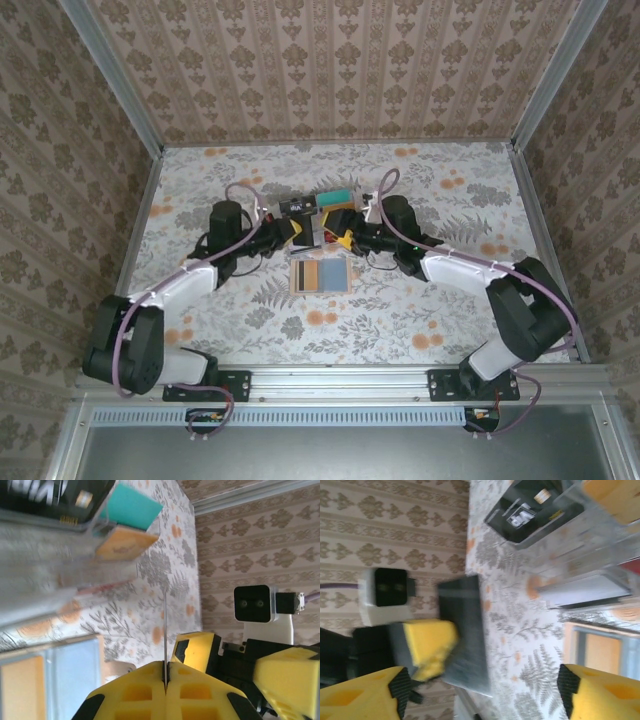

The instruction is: Take the credit cards out of the card holder

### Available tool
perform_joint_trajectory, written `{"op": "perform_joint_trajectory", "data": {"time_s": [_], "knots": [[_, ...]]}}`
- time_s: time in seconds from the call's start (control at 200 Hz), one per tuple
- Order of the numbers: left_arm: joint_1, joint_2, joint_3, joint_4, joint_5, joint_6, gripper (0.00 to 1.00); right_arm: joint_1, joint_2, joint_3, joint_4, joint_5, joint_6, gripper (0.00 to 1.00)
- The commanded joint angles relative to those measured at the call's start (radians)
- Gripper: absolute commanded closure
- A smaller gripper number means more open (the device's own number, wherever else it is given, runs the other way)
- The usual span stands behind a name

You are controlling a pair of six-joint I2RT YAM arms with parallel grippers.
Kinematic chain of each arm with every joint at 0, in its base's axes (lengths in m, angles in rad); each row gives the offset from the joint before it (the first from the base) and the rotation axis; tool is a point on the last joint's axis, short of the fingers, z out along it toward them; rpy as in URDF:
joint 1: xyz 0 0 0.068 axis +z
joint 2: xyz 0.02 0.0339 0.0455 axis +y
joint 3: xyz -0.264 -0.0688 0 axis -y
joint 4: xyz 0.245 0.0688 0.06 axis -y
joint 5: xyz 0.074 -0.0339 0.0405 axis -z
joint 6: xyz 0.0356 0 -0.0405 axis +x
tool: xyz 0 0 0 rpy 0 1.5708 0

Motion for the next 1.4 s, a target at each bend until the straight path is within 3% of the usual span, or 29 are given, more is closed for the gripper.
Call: {"op": "perform_joint_trajectory", "data": {"time_s": [0.0, 0.27, 0.505, 0.765, 0.9, 1.395], "knots": [[0.011, -0.037, 0.139, -0.367, -0.092, 0.404, 1.00, -0.010, -0.051, 0.020, -0.200, 0.091, -0.133, 0.14], [0.005, 0.056, 0.412, -0.635, -0.193, 0.837, 1.00, -0.043, -0.093, 0.003, -0.269, 0.130, -0.197, 0.01], [-0.011, 0.232, 0.677, -0.807, -0.252, 1.165, 1.00, -0.059, -0.119, -0.026, -0.291, 0.122, -0.225, 0.00], [-0.015, 0.454, 1.003, -0.975, -0.280, 1.364, 1.00, -0.077, -0.116, -0.026, -0.323, 0.114, -0.238, 0.00], [-0.039, 0.476, 0.993, -0.963, -0.273, 1.554, 1.00, -0.085, -0.119, -0.023, -0.339, 0.091, -0.247, 0.00], [-0.061, 0.720, 1.304, -1.343, -0.371, 1.841, 1.00, -0.096, -0.120, -0.005, -0.359, 0.052, -0.242, 0.00]]}}
